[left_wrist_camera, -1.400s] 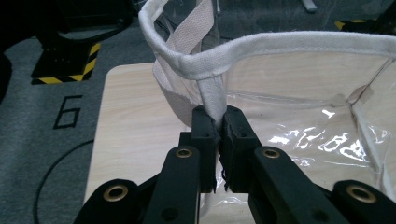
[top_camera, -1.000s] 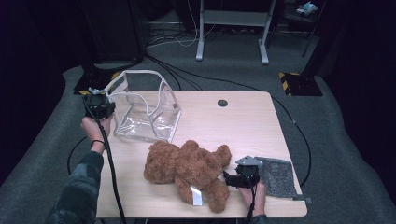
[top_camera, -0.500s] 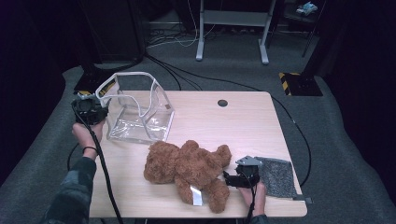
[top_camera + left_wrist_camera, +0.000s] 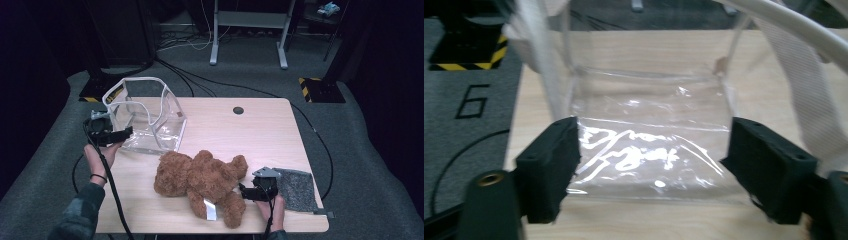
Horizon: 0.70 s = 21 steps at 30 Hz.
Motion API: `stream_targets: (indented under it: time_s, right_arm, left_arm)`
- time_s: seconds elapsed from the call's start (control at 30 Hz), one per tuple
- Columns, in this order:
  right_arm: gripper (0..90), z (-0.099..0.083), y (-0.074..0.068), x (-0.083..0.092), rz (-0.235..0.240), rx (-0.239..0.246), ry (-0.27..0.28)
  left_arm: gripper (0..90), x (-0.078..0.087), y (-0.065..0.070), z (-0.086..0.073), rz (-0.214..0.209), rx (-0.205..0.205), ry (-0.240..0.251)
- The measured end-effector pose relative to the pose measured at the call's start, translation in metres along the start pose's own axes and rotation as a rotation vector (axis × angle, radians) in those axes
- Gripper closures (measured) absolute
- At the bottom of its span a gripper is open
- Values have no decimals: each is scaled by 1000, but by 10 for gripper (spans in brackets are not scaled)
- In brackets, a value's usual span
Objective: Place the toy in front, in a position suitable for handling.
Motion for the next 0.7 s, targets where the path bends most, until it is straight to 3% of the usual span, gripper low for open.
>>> stream_targets:
  time_s: [0.33,0.53,0.7]
  right_arm:
    - [143,0,0,0,3,0,-1]
    - [144,1,0,0,5,-9,4]
    - [144,1,1,0,3,-4,4]
  left_arm:
    - [14,15,42,-12,-147,-48,-30]
    - [0,15,68,-9,-202,-95,-32]
    - [10,11,82,-6,-199,-100,-28]
Point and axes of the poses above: each handheld gripper's, and its own axes: x roughly backward along the jaws, z roughly out of its top, y roughly to its right, the point moved 6 cm from there along -x, roughly forward along the jaws, and after that the axes turned 12 degrees about z, right-handed, at the moved point
